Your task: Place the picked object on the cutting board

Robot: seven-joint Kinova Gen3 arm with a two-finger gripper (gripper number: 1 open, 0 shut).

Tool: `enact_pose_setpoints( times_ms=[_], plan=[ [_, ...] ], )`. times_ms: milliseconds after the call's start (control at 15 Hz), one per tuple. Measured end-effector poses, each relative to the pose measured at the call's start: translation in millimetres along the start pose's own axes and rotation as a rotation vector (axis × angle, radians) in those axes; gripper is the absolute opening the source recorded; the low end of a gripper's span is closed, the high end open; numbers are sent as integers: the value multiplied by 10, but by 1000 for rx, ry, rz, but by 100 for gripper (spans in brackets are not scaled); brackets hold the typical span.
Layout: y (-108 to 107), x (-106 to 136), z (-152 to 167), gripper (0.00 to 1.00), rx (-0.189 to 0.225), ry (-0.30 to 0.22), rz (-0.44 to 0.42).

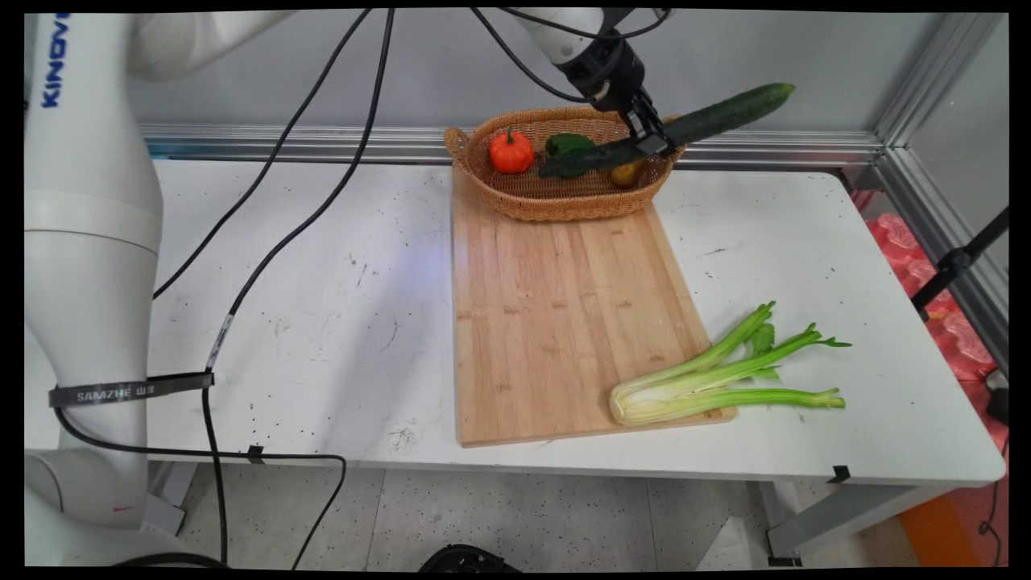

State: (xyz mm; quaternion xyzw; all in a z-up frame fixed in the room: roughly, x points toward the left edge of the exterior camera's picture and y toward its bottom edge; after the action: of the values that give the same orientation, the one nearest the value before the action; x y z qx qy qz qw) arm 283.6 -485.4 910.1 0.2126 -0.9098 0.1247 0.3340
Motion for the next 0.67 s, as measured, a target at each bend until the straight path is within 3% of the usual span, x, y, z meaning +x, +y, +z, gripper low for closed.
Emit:
enact_pose_setpoints(
  times_ms=[333, 667],
  plan=[
    [450, -10, -89, 0, -20, -39, -54],
    [937, -167, -113, 0, -38, -93, -100]
  ],
)
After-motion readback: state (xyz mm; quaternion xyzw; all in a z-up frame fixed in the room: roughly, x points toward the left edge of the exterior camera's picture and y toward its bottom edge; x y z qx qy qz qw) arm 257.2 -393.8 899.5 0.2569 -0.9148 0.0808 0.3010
